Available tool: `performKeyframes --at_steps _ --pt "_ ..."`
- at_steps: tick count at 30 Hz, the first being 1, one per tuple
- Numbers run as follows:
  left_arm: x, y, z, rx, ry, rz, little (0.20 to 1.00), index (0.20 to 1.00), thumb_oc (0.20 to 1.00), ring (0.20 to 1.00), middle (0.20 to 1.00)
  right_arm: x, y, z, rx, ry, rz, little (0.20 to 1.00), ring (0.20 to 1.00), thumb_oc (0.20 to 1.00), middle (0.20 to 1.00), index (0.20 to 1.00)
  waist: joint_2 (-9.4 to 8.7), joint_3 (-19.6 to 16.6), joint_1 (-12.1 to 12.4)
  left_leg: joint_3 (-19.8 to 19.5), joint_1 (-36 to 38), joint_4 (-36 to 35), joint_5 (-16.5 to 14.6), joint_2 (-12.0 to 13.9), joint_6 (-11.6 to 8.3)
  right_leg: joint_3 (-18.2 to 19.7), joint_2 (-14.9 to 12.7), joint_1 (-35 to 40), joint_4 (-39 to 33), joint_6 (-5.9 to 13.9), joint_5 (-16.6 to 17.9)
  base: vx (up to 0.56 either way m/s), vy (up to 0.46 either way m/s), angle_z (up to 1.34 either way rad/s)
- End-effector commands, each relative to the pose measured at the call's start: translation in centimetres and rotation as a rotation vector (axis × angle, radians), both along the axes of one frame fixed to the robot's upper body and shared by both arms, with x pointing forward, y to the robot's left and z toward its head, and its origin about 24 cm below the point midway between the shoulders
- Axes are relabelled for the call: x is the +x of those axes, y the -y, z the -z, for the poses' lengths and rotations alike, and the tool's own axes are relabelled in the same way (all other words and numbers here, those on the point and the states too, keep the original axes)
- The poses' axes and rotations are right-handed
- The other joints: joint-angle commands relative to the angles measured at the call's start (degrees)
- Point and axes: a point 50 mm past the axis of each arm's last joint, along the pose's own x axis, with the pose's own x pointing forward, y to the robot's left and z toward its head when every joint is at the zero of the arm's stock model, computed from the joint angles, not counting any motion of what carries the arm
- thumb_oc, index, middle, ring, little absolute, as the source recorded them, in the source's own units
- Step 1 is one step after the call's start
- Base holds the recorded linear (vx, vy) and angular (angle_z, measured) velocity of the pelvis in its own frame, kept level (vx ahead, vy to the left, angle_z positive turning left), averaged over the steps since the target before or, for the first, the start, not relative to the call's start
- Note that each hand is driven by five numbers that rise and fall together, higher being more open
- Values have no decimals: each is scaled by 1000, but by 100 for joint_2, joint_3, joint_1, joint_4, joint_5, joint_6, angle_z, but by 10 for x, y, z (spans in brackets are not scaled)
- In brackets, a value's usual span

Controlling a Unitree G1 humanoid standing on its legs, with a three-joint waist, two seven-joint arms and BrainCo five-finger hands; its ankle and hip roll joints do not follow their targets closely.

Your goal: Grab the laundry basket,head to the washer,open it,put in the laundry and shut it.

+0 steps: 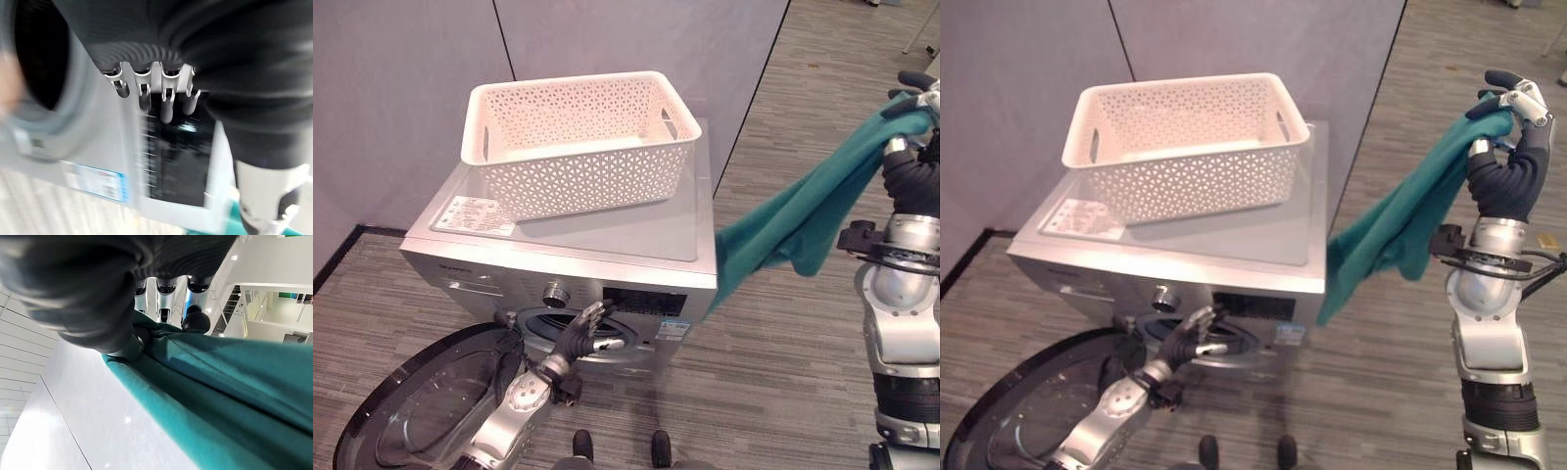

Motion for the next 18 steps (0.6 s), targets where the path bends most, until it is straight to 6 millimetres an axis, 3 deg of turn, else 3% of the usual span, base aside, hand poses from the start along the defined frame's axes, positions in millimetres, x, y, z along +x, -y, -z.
performKeyframes --at_steps 1,4,10,18 --pt "24 27 -46 -142 179 36 1000 1000 1000 1000 1000 -12 -12 -22 -7 128 -80 200 200 200 200 200 -275 -374 -167 -315 -745 736 -266 20 -49 -369 -107 701 327 156 -1158 -104 -92 -1" --pt "30 34 -52 -148 199 31 1000 1000 1000 1000 1000 -9 -20 -24 -2 130 -119 200 200 200 200 200 -254 -333 -185 -339 -765 846 -235 105 -91 -373 -49 749 334 102 -1165 -86 -72 1" --pt "43 80 -57 -282 113 67 1000 1000 1000 1000 1000 4 -52 -31 64 146 -268 200 200 200 200 200 -177 -355 -266 -363 -695 930 -55 309 -176 -316 94 886 363 -13 -1193 -84 -63 -5" --pt "47 123 -41 -317 -95 137 1000 1000 1000 1000 1000 16 -84 -35 129 118 -417 200 200 200 200 200 -20 -419 -431 -366 -661 932 83 430 -233 -228 170 925 364 -54 -1170 -43 -10 -4"
